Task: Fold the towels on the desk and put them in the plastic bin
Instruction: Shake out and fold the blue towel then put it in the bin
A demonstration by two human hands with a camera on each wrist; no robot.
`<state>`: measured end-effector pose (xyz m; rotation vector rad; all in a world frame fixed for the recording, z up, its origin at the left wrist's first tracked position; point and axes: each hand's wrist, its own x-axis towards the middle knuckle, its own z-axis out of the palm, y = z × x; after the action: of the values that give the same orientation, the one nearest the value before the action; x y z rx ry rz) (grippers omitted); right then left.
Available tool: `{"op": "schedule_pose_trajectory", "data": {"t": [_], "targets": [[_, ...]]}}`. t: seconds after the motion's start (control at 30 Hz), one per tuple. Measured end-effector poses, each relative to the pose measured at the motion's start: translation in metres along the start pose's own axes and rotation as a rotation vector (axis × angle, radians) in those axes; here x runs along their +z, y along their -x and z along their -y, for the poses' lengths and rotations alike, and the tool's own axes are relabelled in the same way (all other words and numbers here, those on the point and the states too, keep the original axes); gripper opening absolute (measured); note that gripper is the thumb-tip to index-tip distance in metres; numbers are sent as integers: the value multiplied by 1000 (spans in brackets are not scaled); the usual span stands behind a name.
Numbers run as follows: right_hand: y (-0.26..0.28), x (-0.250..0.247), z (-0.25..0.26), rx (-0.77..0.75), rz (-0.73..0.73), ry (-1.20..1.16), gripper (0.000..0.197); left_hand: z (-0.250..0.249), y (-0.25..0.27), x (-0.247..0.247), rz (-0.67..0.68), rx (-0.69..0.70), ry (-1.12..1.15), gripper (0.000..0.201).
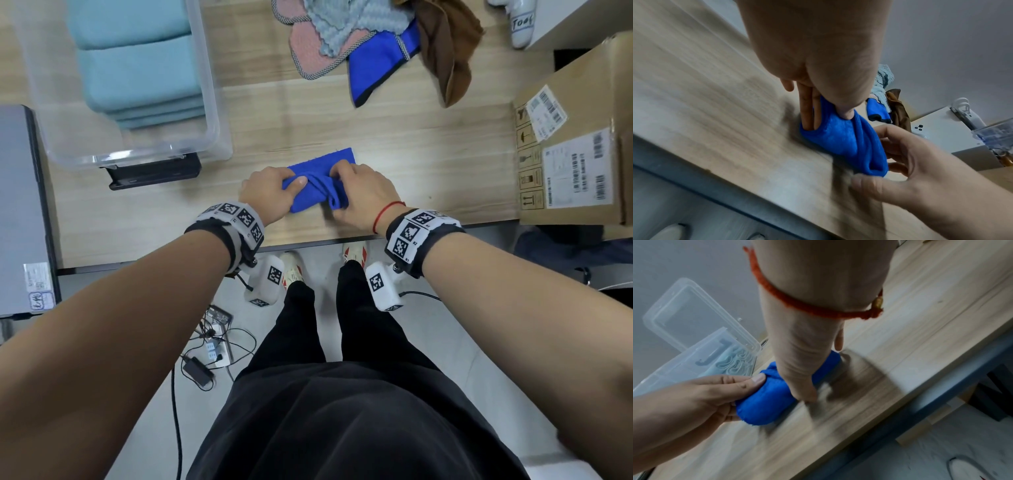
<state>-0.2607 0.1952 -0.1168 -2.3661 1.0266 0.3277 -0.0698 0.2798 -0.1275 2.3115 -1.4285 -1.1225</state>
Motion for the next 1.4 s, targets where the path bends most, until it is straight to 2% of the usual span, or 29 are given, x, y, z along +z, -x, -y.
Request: {"op": "schedule_pose_trajectory", "data": {"t": [0.1,0.23,0.4,0.5,0.6,0.83,1.0,1.2,1.33,1.4], "targets": [[-7,-3,0,50,-34,-81,31,3,-3,-2,12,-33,-1,38],[-14,-9,-13,152,-21,-295,22,4,-3,-4,35,-85,54,36],[-19,-14,-25,225,-11,-419,30,10,2,-6,154,-159,416,43],[-23,-13,-26,253,-16,-454,28,11,2,-4,124,-195,605,27],[-26,-13,-28,279,-15,-478,26,11,-2,-2,70,-172,544,18],[-38,-16,-25,388,-34,-402,42,9,-10,2,19,-283,335,39],[-46,-15,-19,465,-57,-350,49,14,-12,3,11,-354,295,52],[-45,-12,-20,503,-84,-344,48,11,-18,-1,11,-364,249,51],[-45,-10,-24,508,-31,-283,43,5,-17,-2,19,-360,159,49],[-45,-9,-23,493,-20,-262,47,4,-18,-1,4,-347,137,47]]}}
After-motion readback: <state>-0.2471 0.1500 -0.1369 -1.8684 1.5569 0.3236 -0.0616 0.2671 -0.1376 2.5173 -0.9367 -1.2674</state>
